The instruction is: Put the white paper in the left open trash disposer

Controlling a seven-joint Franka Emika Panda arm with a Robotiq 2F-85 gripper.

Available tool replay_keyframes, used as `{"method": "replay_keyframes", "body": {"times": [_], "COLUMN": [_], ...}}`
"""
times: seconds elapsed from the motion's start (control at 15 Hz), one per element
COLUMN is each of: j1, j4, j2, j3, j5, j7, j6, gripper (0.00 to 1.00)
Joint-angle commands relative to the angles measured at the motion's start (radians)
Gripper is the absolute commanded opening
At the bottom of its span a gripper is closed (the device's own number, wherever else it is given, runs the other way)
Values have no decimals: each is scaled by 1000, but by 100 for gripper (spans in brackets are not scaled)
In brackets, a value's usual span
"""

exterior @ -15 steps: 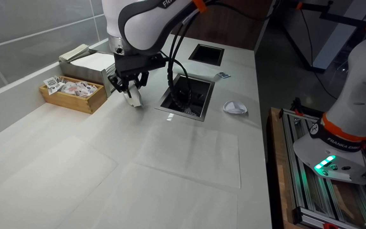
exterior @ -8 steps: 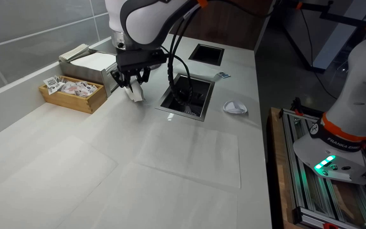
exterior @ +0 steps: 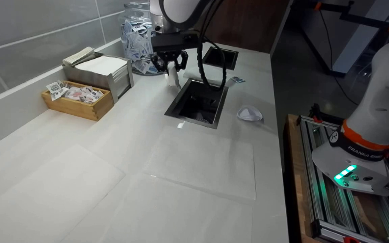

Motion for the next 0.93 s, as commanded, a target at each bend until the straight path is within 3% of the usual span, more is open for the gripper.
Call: {"method": "replay_keyframes", "body": {"times": [0.0, 0.27, 0.33, 0.4, 0.87], "j1": [-31, -50, -56, -62, -90], "j4": [-119, -209, -222, -240, -268], "j2": [-85, -142, -151, -161, -204], "j3": [20, 31, 35, 39, 66], "j5": [5, 6, 16, 26, 70], "j7": [52, 98, 106, 112, 103], "j6": [-97, -138, -138, -130, -142], "gripper": [3, 3, 35, 36, 87]}}
